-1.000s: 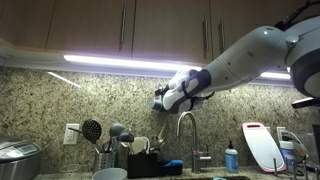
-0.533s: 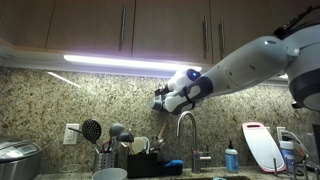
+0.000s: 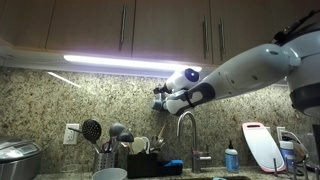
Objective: Pick up the grey object above the sink and place it on the counter-top
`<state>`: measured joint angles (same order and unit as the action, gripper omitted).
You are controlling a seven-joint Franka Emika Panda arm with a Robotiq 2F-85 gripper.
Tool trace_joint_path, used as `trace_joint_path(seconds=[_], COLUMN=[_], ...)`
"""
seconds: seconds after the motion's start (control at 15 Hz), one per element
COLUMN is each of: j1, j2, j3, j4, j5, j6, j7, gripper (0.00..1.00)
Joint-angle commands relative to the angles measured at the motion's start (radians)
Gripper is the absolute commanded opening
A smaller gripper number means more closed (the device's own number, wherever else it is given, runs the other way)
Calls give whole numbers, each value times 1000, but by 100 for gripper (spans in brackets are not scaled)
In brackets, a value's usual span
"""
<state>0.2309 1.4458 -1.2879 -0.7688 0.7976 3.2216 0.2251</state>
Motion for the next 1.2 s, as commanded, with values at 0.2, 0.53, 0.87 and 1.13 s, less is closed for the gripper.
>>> trace_joint_path(seconds=[0.2, 0.53, 0.87, 1.13], j1=[-45, -79, -100, -103], j2=[18, 19, 19, 20], j3=[-85, -69, -68, -68], j4=[80, 130, 161, 172], j5=[-46, -105, -136, -147], j6=[-72, -74, -76, -75], j7=[120, 144, 162, 173], gripper=[100, 71, 32, 2])
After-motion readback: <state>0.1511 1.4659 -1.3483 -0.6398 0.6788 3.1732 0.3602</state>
